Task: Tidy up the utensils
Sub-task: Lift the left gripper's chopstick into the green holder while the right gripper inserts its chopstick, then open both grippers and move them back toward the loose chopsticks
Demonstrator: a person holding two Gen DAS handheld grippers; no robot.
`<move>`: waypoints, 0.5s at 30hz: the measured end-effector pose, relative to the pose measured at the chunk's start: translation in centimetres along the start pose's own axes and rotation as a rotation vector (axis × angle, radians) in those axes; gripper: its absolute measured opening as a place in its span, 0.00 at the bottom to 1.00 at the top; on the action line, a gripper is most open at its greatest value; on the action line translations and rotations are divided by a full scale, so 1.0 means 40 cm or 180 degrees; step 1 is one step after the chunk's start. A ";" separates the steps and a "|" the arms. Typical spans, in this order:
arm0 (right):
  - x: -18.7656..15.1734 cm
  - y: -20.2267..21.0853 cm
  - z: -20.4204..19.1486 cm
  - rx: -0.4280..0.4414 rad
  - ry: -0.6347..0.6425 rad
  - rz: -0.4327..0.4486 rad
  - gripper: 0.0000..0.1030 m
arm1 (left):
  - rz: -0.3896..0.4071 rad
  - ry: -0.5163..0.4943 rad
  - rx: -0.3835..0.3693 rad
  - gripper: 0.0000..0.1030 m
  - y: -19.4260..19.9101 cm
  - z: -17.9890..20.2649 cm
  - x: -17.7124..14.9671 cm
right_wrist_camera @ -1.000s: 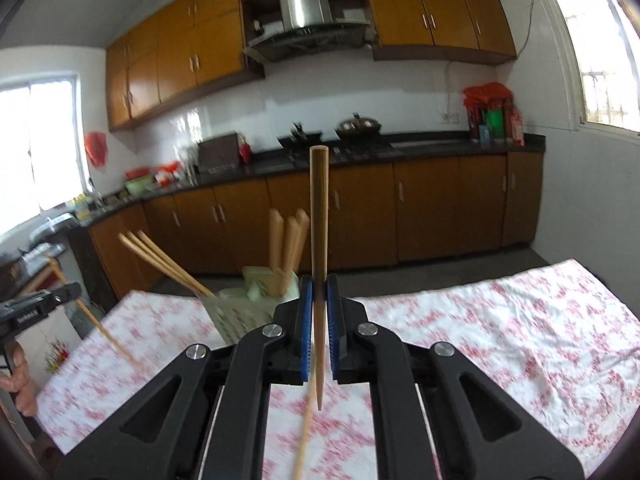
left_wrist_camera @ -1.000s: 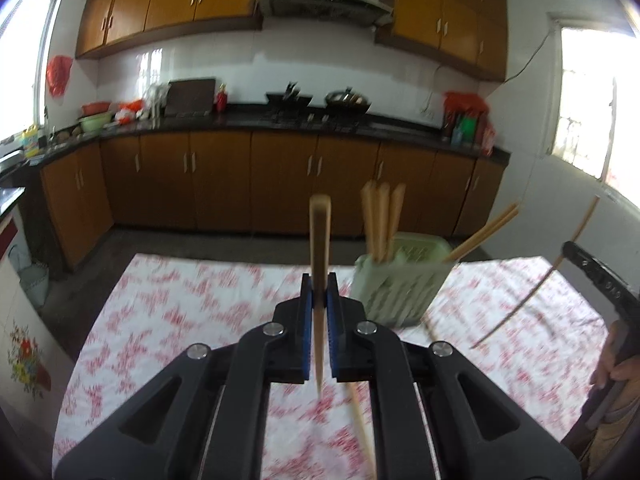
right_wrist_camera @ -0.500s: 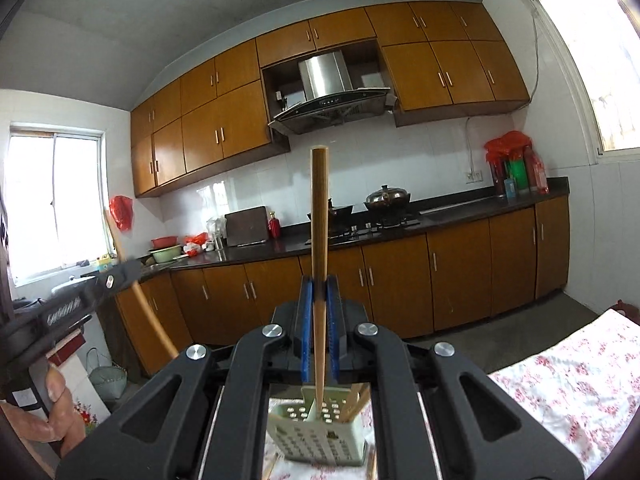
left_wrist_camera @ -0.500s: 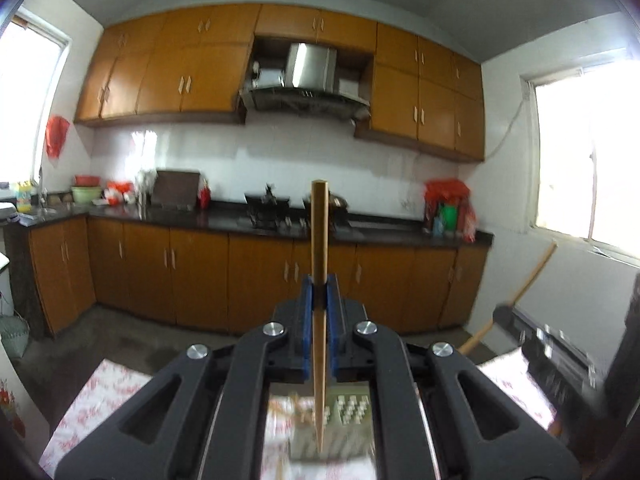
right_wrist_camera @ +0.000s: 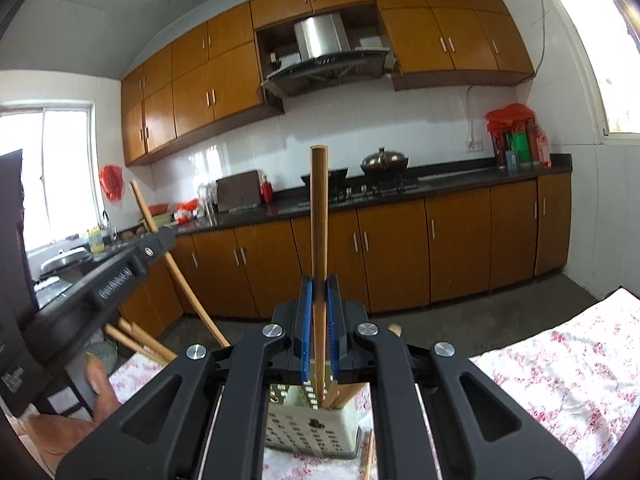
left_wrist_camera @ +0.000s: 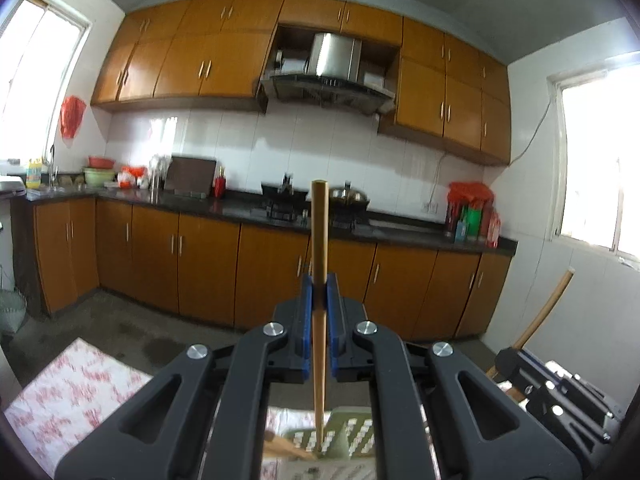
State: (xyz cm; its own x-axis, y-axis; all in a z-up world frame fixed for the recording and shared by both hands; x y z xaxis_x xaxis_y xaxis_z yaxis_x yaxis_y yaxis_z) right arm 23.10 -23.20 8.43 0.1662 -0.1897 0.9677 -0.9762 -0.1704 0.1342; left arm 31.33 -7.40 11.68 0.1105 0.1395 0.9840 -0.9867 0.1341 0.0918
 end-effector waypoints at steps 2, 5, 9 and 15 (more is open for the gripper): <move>-0.005 0.008 -0.013 -0.0028 0.0076 0.0050 0.08 | -0.0068 0.0032 -0.0001 0.08 -0.006 -0.020 -0.027; -0.004 0.014 -0.021 -0.0002 0.0101 0.0038 0.08 | -0.0055 0.0026 0.0008 0.09 0.012 -0.032 -0.043; 0.007 0.013 -0.028 -0.0035 0.0151 -0.0001 0.09 | -0.0028 -0.0011 -0.0007 0.17 0.033 -0.034 -0.033; 0.057 0.074 -0.041 -0.0099 0.0270 0.0161 0.28 | 0.0052 0.0047 -0.0028 0.27 0.111 -0.065 0.011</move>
State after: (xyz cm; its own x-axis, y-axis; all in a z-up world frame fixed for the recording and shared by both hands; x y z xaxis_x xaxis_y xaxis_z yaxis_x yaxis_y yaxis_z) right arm 20.35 -22.54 11.40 0.1056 -0.1146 0.9878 -0.9871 -0.1322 0.0901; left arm 27.32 -4.19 12.14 0.0963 0.1561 0.9830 -0.9873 0.1402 0.0745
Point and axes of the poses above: each gripper's, at about its wrist camera, not at the fingertips, and y roughly against the way its jaws point, z to its right, x to its top, the point moved 5 cm from there along -y, roughly the way its jaws point, and after that the axes turned 4 degrees about z, right-handed, at the moved point
